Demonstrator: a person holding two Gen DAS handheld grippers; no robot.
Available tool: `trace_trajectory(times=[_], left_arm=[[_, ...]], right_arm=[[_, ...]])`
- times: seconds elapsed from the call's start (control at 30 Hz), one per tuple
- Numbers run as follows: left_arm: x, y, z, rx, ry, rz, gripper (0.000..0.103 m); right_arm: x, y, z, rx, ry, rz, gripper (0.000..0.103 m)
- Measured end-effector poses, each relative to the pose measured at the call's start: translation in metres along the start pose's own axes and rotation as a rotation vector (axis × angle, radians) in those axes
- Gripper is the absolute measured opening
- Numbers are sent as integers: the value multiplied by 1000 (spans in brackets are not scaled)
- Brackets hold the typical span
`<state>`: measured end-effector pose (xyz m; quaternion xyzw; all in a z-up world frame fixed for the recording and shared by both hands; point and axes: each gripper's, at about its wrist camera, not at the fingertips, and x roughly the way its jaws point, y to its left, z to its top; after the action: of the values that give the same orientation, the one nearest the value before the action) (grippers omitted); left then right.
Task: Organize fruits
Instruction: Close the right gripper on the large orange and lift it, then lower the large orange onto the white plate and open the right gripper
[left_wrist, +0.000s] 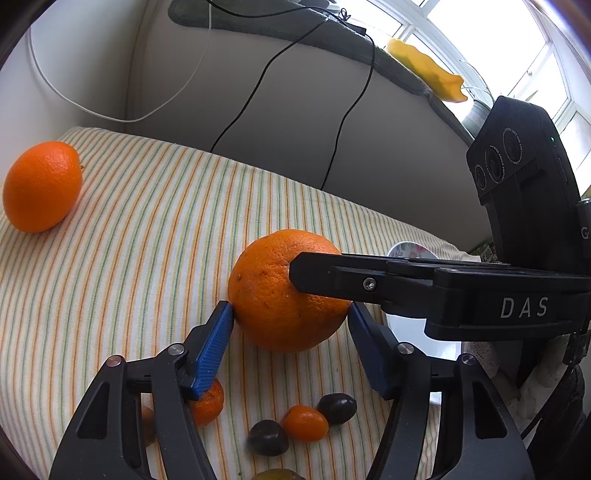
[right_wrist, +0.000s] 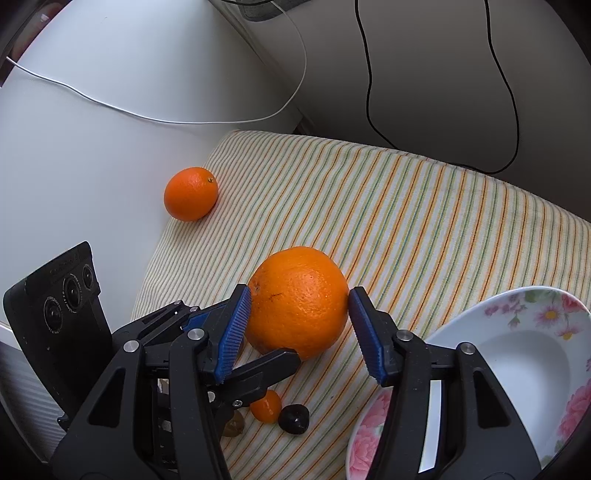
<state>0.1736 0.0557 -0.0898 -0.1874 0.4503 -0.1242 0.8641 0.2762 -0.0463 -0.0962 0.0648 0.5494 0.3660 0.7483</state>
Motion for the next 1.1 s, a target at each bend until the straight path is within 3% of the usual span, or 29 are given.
trace_trajectory(times=[0.57, 1.1], left_arm=[[-29, -28, -6, 63, -50, -6, 64], [-11, -99, -8, 159, -29, -54, 64]], right_arm=[[-50, 7, -19, -22, -77, 2, 57], [-116, -34, -56, 30, -169, -32, 57]])
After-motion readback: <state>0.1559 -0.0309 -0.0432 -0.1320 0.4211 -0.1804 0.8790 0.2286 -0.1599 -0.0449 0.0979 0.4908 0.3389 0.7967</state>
